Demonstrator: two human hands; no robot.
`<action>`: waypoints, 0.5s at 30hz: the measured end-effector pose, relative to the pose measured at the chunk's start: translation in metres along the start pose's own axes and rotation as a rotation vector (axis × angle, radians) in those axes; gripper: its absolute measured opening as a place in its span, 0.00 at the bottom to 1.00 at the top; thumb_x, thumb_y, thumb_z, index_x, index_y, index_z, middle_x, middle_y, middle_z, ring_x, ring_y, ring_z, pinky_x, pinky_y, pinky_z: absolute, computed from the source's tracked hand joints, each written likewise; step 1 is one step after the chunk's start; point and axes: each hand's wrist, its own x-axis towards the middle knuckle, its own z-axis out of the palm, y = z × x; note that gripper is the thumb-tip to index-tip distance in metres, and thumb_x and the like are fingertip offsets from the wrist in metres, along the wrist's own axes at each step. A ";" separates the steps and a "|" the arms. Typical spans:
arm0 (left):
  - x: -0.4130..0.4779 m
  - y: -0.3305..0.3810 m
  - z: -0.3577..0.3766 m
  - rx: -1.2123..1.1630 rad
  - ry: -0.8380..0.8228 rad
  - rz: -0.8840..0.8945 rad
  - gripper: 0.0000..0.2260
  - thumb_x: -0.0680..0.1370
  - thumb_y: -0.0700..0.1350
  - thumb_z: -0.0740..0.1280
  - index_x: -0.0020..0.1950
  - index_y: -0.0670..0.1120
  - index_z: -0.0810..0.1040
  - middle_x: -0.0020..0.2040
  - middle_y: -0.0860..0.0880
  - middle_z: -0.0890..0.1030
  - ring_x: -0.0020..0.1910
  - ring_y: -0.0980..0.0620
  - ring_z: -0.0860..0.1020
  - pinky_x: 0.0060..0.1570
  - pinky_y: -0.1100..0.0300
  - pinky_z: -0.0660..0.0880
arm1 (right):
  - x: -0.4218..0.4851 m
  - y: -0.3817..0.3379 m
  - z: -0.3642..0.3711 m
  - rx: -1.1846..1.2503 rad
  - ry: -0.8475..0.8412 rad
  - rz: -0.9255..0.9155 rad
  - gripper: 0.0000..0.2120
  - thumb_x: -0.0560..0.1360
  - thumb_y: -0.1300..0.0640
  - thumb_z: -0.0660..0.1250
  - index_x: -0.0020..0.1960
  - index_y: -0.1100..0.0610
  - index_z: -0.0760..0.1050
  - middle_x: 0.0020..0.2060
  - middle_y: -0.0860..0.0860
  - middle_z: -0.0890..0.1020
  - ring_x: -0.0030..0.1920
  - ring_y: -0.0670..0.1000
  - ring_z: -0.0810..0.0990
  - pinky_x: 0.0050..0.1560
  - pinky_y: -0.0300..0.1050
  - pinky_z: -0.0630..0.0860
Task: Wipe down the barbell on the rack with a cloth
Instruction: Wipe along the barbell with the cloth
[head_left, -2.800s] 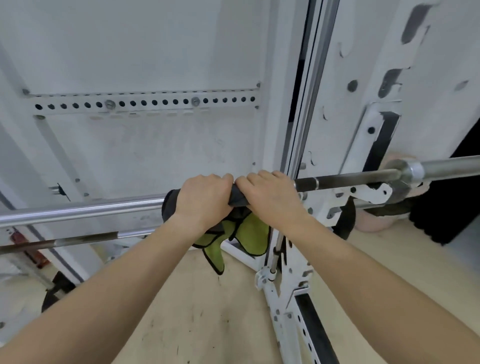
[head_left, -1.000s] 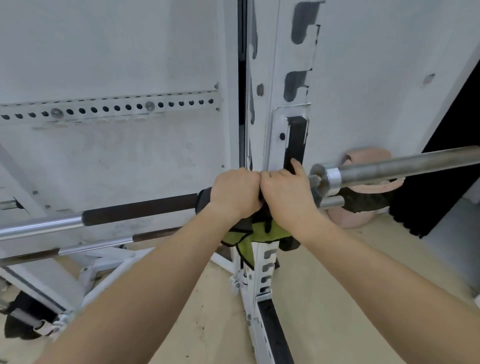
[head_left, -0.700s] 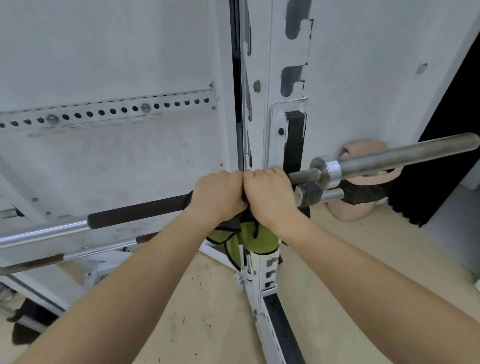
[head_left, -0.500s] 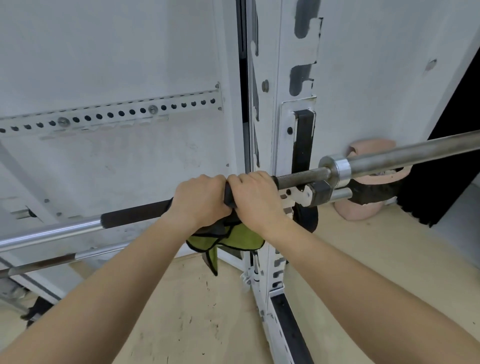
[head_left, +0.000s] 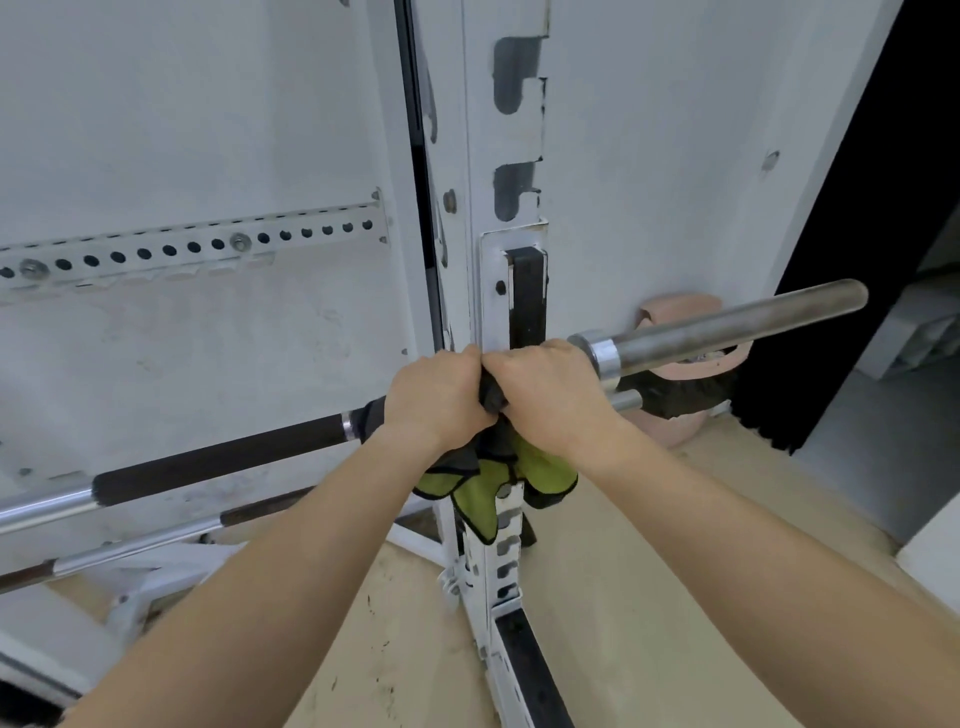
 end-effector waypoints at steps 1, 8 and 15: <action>0.000 0.001 0.000 -0.002 0.006 -0.008 0.15 0.74 0.56 0.67 0.52 0.47 0.71 0.38 0.50 0.74 0.35 0.46 0.74 0.33 0.54 0.70 | -0.001 0.000 0.002 0.045 0.016 0.008 0.09 0.73 0.61 0.67 0.51 0.51 0.75 0.41 0.47 0.83 0.41 0.53 0.82 0.43 0.46 0.65; -0.010 0.000 -0.018 -0.160 0.067 0.044 0.10 0.76 0.52 0.68 0.54 0.49 0.77 0.39 0.51 0.77 0.38 0.48 0.76 0.34 0.57 0.69 | -0.013 0.013 -0.003 0.524 0.050 0.206 0.12 0.73 0.55 0.67 0.55 0.43 0.79 0.41 0.46 0.84 0.43 0.51 0.81 0.43 0.48 0.78; 0.032 0.077 -0.064 -0.586 0.338 -0.037 0.09 0.73 0.43 0.65 0.49 0.53 0.80 0.40 0.53 0.82 0.41 0.51 0.78 0.39 0.57 0.74 | -0.018 0.073 -0.042 1.025 0.426 0.545 0.11 0.69 0.59 0.67 0.45 0.45 0.82 0.40 0.41 0.85 0.45 0.46 0.83 0.46 0.54 0.80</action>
